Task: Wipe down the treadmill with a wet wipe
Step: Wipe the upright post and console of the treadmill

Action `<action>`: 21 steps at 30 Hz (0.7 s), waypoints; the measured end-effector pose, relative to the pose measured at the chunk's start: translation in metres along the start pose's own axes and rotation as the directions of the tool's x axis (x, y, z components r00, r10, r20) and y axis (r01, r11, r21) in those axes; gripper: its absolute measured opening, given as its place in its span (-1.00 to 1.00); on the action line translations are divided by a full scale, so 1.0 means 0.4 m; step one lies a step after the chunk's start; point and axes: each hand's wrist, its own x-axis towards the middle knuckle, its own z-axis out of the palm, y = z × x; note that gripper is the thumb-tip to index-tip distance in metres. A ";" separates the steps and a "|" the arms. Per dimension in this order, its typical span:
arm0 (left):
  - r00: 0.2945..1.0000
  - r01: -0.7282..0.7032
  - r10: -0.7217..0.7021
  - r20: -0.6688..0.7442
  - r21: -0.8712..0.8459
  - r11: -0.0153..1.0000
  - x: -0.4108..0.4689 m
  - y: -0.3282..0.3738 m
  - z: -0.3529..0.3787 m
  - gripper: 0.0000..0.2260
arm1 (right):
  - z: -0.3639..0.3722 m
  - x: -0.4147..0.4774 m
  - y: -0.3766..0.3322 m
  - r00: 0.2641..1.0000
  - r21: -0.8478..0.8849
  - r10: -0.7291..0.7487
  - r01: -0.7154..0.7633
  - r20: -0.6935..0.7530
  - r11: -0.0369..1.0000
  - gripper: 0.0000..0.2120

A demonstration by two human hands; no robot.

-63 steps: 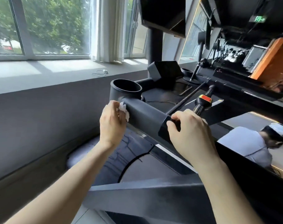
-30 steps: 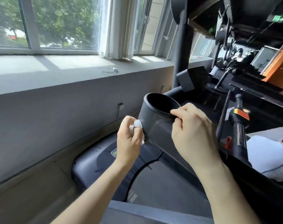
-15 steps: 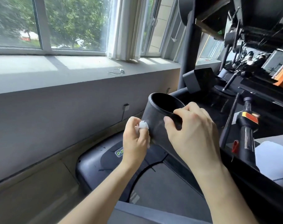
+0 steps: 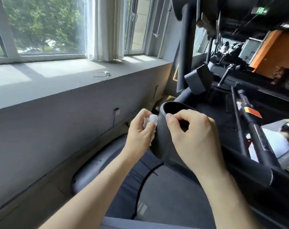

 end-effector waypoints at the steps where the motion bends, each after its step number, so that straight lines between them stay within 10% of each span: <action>1: 0.997 0.062 -0.063 0.046 0.005 0.998 -0.010 -0.036 -0.019 -0.83 | 0.018 0.002 -0.010 0.999 -0.025 0.024 -0.025 -0.023 0.999 -0.65; 8: 0.913 0.112 -0.118 0.390 0.037 0.993 0.029 -0.043 -0.104 -0.70 | 0.100 0.014 -0.060 0.922 -0.116 0.243 -0.289 -0.303 0.950 -0.54; 13: 0.962 -0.059 0.085 0.258 -0.105 0.993 0.134 0.074 -0.046 -0.83 | 0.102 0.023 -0.085 0.883 -0.013 0.328 -0.352 -0.337 0.936 -0.55; 21: 0.947 0.200 -0.127 0.295 -0.232 0.952 0.075 -0.031 -0.096 -0.87 | 0.157 0.033 -0.098 0.791 -0.138 0.279 -0.413 -0.544 0.900 -0.60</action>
